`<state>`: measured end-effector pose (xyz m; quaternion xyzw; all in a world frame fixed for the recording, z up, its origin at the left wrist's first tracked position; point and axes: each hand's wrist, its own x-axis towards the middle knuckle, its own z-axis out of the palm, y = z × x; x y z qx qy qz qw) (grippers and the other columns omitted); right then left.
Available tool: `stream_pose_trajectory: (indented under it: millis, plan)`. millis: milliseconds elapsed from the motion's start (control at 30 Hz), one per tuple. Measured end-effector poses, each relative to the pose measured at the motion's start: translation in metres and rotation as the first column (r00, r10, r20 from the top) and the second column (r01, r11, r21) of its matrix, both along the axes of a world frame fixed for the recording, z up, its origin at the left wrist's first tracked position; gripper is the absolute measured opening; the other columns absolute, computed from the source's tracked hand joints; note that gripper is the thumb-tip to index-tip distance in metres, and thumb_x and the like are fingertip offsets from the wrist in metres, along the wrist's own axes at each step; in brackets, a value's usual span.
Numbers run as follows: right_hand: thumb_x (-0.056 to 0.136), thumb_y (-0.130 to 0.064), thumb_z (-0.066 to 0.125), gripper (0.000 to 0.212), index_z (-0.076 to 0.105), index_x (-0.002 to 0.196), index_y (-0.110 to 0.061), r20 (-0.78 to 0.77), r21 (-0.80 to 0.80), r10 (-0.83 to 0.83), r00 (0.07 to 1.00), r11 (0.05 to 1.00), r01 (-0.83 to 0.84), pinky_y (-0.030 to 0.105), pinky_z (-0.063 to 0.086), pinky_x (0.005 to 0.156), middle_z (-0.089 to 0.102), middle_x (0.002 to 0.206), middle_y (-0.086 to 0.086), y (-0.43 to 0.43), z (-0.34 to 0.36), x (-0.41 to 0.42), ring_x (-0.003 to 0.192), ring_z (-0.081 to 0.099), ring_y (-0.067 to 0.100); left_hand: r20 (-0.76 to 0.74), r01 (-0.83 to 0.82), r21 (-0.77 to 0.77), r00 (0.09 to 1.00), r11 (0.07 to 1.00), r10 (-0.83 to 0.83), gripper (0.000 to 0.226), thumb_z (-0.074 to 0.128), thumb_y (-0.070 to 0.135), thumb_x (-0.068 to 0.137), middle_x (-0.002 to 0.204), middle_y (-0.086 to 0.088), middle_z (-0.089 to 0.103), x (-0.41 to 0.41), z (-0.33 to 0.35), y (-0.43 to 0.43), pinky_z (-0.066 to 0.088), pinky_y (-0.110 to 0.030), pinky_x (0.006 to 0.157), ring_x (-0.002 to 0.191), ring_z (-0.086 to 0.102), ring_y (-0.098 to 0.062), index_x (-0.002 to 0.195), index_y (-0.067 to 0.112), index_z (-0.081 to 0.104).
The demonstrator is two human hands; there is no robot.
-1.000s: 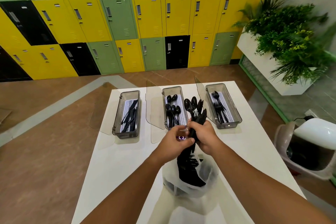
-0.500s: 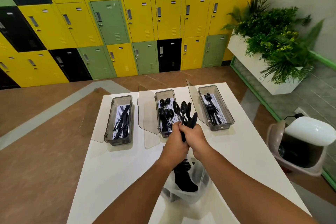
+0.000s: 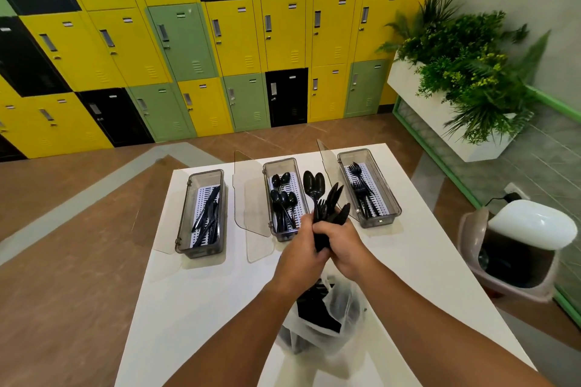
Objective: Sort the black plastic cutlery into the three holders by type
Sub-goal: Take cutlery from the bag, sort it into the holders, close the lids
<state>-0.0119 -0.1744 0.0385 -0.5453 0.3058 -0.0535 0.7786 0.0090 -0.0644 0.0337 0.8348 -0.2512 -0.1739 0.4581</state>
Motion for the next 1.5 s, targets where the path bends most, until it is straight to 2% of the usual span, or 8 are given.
stream_pose_trajectory:
  millis: [133, 367, 567, 733, 967, 1133, 1267, 1500]
  plan:
    - [0.086, 0.001, 0.061, 0.02, 0.073, 0.102, -0.003, 0.089, 0.045, 0.102, 0.991, 0.993, -0.106, 0.046, 0.053, 0.091, 0.074, 0.108, 0.017, -0.009, 0.013, -0.004, 0.1, 0.069, 0.029, -0.025, 0.091, 0.058, 0.996, 0.994, -0.089, 0.07, 0.051, 0.02, 0.086, 0.118, 0.001, 0.066, 0.006, 0.001, 0.002, 0.057, -0.045, 0.085, 0.103, 0.067, -0.019, 0.148, 0.035, 0.022]
    - [0.09, -0.007, 0.068, 0.022, 0.059, 0.11, -0.005, 0.059, 0.119, -0.046, 0.997, 0.992, 0.039, 0.048, 0.058, 0.078, 0.068, 0.086, 0.019, -0.035, 0.033, 0.004, 0.075, 0.068, 0.036, -0.106, 0.282, 0.164, 0.958, 0.945, -0.267, 0.04, 0.053, 0.026, 0.086, 0.087, -0.007, 0.057, 0.015, -0.005, 0.005, 0.046, -0.035, 0.065, 0.07, 0.052, -0.013, 0.124, 0.029, 0.041]
    - [0.104, -0.015, 0.048, 0.019, 0.062, 0.109, -0.004, 0.062, 0.17, -0.11, 0.992, 0.981, 0.099, 0.042, 0.055, 0.068, 0.061, 0.073, 0.015, -0.04, 0.031, 0.003, 0.065, 0.065, 0.033, -0.306, 0.238, -0.001, 0.925, 0.971, -0.227, 0.022, 0.065, 0.021, 0.084, 0.078, 0.0, 0.054, 0.013, -0.003, -0.003, 0.046, -0.032, 0.063, 0.062, 0.053, -0.014, 0.102, 0.015, 0.054]
    - [0.103, -0.016, 0.038, 0.027, 0.061, 0.102, -0.001, 0.09, 0.302, -0.107, 0.99, 0.95, 0.075, 0.044, 0.054, 0.075, 0.066, 0.096, 0.025, -0.03, 0.03, 0.0, 0.086, 0.065, 0.041, -0.592, 0.142, -0.191, 0.773, 0.971, -0.229, 0.016, 0.067, 0.006, 0.087, 0.065, -0.006, 0.051, 0.014, 0.003, -0.007, 0.039, -0.028, 0.048, 0.044, 0.044, -0.017, 0.092, 0.009, 0.052]
    - [0.1, -0.013, 0.043, 0.033, 0.068, 0.107, 0.008, 0.031, 0.027, 0.016, 0.999, 0.999, -0.017, 0.048, 0.058, 0.089, 0.071, 0.1, 0.031, -0.025, 0.014, 0.003, 0.089, 0.07, 0.04, -0.698, 0.043, -0.237, 0.687, 0.97, -0.201, 0.018, 0.068, 0.007, 0.089, 0.064, -0.006, 0.052, 0.017, 0.005, -0.007, 0.041, -0.028, 0.048, 0.044, 0.045, -0.016, 0.101, 0.007, 0.055]
    - [0.097, -0.028, 0.054, 0.029, 0.072, 0.111, -0.01, -0.048, -0.051, 0.093, 0.994, 0.994, -0.096, 0.048, 0.057, 0.089, 0.074, 0.108, 0.014, -0.033, 0.002, 0.005, 0.1, 0.071, 0.028, -0.717, -0.008, -0.265, 0.67, 0.964, -0.191, 0.037, 0.07, 0.017, 0.093, 0.067, -0.005, 0.054, 0.015, -0.001, -0.003, 0.044, -0.028, 0.048, 0.047, 0.048, -0.016, 0.118, -0.006, 0.054]
    - [0.096, -0.035, 0.062, 0.032, 0.071, 0.103, -0.005, -0.032, -0.081, 0.142, 0.989, 0.986, -0.144, 0.036, 0.055, 0.063, 0.074, 0.088, 0.014, -0.031, 0.006, -0.002, 0.068, 0.067, 0.027, -0.672, -0.115, -0.311, 0.729, 0.943, -0.133, 0.014, 0.068, 0.017, 0.095, 0.069, -0.007, 0.054, 0.016, -0.001, -0.004, 0.044, -0.029, 0.048, 0.05, 0.049, -0.018, 0.097, 0.009, 0.057]
    - [0.098, -0.021, 0.06, 0.029, 0.067, 0.092, 0.006, -0.027, -0.115, 0.14, 0.99, 0.983, -0.142, 0.036, 0.054, 0.059, 0.069, 0.082, 0.022, -0.031, 0.002, -0.002, 0.049, 0.058, 0.029, -0.656, -0.15, -0.31, 0.749, 0.939, -0.097, 0.011, 0.061, 0.014, 0.099, 0.077, -0.01, 0.064, 0.019, -0.007, 0.004, 0.052, -0.032, 0.054, 0.054, 0.059, -0.022, 0.105, 0.006, 0.057]
